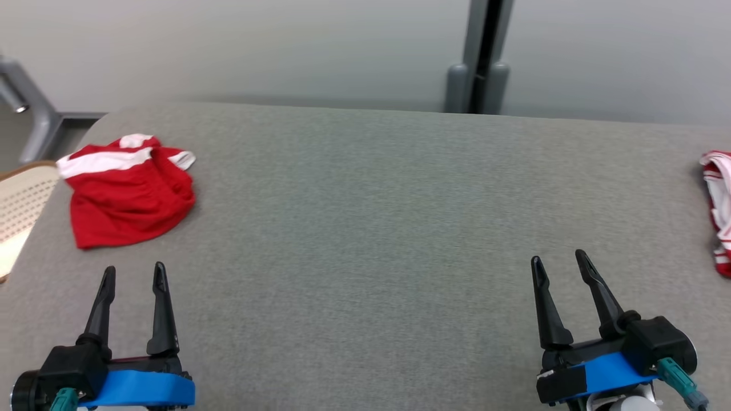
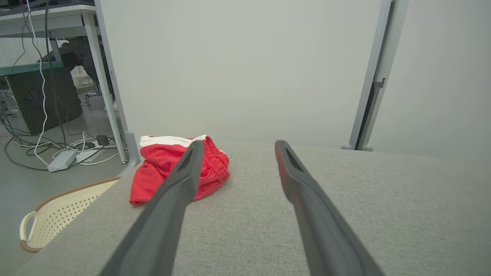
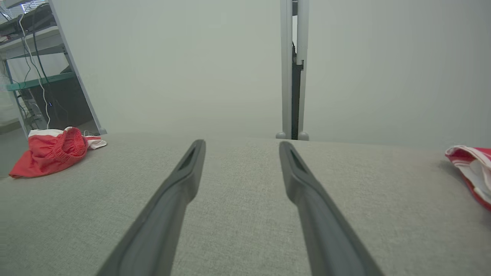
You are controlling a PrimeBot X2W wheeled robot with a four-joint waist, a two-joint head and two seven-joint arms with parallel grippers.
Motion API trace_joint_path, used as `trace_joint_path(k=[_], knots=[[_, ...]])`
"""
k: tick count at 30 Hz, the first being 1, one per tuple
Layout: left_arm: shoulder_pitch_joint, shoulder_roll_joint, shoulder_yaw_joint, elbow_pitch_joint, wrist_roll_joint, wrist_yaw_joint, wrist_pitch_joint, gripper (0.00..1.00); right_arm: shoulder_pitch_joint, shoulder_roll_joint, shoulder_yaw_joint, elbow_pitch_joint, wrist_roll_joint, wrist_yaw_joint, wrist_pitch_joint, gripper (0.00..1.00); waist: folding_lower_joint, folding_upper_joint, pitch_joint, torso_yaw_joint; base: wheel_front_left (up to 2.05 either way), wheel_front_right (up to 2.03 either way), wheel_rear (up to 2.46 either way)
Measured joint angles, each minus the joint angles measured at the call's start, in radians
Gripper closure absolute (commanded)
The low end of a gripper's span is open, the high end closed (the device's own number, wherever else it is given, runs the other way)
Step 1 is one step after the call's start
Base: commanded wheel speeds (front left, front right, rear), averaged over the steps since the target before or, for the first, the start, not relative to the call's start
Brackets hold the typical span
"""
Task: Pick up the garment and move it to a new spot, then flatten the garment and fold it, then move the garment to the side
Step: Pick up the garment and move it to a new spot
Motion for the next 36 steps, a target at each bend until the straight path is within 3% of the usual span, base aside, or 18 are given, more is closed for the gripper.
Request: trace_joint_path(k=[16, 26, 30, 36], knots=[[0.001, 0.000, 0.018, 0.003, -0.025, 0.012, 0.000, 0.00, -0.030, -0.019, 0.024, 0.031, -0.007, 0.000, 0.000, 0.00, 0.0000, 0.0000, 0.040, 0.240, 0.00, 0.00, 0.00], [-0.063, 0.000, 0.020, 0.012, -0.033, 0.010, 0.000, 0.00, -0.043, -0.050, 0.015, 0.034, -0.007, 0.000, 0.000, 0.00, 0.0000, 0.0000, 0.062, 0.218, 0.00, 0.00, 0.00], [-0.179, 0.007, 0.035, 0.035, -0.022, -0.003, 0.000, 0.00, -0.065, -0.066, 0.005, 0.015, -0.015, 0.000, 0.002, 0.00, 0.0000, 0.0000, 0.092, 0.198, 0.00, 0.00, 0.00], [-0.393, 0.065, 0.070, 0.101, -0.012, -0.017, 0.000, 0.00, -0.108, -0.090, -0.004, -0.036, -0.037, 0.000, 0.022, 0.00, 0.0000, 0.0000, 0.158, 0.152, 0.00, 0.00, 0.00]])
